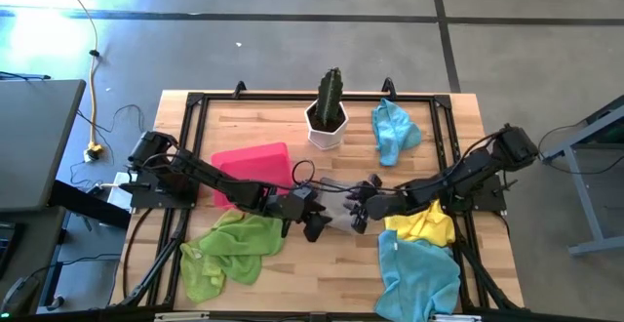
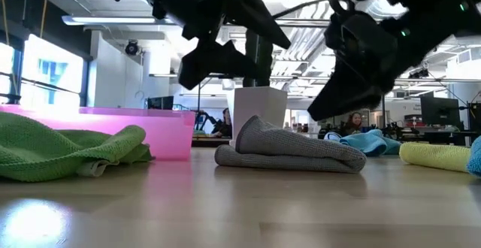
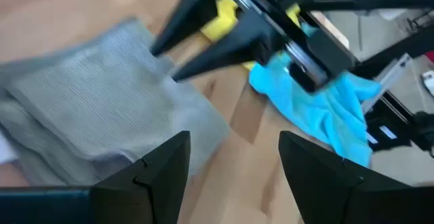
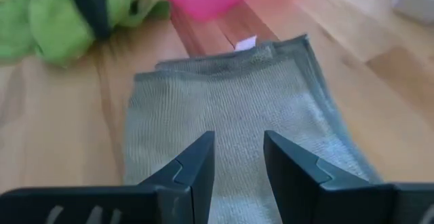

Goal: Fold microfiber towels
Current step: Put the folded gray microfiber cloth into the transparent pink bin

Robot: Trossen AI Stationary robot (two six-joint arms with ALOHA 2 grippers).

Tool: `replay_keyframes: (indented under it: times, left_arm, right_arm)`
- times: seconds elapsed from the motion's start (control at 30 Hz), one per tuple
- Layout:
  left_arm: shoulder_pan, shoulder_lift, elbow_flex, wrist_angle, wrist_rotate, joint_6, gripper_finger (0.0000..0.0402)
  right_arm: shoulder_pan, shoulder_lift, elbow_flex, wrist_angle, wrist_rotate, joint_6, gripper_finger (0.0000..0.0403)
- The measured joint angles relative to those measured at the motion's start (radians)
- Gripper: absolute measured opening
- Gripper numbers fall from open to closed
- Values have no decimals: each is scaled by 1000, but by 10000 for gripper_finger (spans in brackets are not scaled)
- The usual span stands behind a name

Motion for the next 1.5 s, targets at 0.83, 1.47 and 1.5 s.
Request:
replay_keyframes:
  times: [0.83, 1.47, 1.5]
  left_arm:
    - [8, 26, 17, 9, -5, 54, 217]
    - [88, 220, 344, -445, -66, 131, 219]
    - [94, 220, 346, -459, -65, 125, 219]
  right_arm:
    - [63, -27, -82, -182, -184, 196, 121]
    - [86, -104, -86, -276, -173, 217, 121]
    - [86, -104, -86, -276, -174, 218, 121]
